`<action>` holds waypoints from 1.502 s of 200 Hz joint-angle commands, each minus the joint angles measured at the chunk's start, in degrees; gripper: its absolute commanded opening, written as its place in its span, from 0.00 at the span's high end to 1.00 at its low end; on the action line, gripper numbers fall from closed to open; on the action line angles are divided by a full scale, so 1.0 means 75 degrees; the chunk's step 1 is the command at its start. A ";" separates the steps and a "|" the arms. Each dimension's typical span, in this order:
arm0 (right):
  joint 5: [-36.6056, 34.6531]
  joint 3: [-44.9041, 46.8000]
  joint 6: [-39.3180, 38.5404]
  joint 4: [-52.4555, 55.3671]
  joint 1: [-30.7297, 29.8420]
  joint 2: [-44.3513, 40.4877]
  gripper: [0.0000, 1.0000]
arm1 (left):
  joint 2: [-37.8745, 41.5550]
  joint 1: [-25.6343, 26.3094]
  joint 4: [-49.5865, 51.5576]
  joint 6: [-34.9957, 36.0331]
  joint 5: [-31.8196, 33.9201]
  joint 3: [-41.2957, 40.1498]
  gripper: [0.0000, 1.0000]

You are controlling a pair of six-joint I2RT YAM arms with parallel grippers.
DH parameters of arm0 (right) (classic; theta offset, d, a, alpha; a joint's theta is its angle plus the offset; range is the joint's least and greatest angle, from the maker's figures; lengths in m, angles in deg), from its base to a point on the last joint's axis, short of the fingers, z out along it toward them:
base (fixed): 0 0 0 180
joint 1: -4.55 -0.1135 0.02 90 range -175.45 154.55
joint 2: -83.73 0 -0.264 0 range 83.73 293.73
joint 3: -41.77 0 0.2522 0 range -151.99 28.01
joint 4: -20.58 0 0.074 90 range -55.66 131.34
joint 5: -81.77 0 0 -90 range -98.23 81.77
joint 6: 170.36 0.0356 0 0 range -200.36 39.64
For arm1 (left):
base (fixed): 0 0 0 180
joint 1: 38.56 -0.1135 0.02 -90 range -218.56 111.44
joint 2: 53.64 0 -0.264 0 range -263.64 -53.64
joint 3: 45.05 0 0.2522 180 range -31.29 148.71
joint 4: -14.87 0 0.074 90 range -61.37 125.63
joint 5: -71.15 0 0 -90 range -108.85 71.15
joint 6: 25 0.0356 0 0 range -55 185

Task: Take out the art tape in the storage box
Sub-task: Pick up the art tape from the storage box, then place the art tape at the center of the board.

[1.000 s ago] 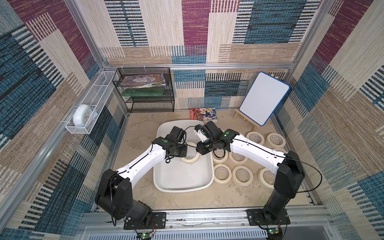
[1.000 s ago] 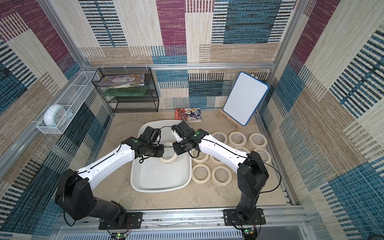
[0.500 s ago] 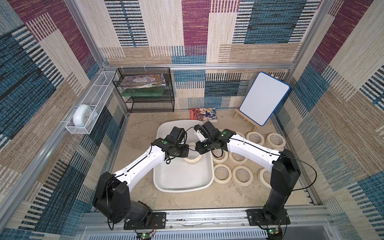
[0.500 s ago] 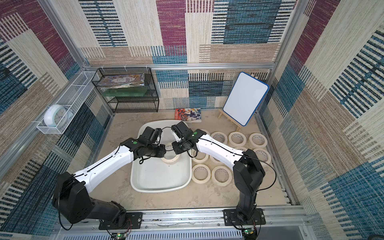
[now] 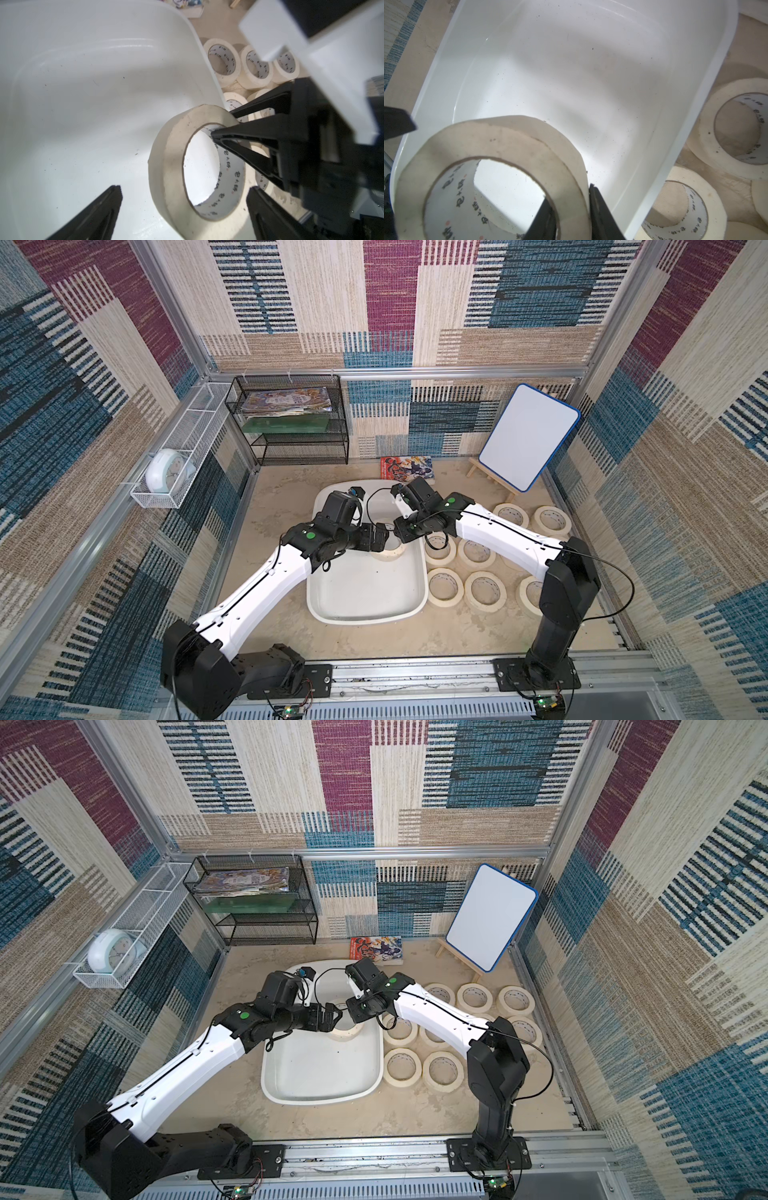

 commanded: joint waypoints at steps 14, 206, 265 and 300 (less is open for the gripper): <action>-0.0361 0.0991 0.0219 0.0173 0.0424 -0.0939 1.00 | 0.0863 -0.0002 0.0177 0.0050 0.0311 -0.0103 0.01; -0.1266 0.6698 0.2623 -0.1786 0.8577 -0.5710 1.00 | 0.0544 -0.0570 -0.0536 0.0916 -0.0776 -0.0223 0.01; -0.1044 0.7426 0.2421 -0.2449 1.1877 -0.5848 1.00 | 0.0593 -0.0703 -0.0676 0.0928 -0.1095 -0.0349 0.01; -0.1373 0.8032 0.2778 -0.2648 1.2695 -0.5827 1.00 | 0.0610 -0.0742 -0.0735 0.0928 -0.1250 -0.0378 0.01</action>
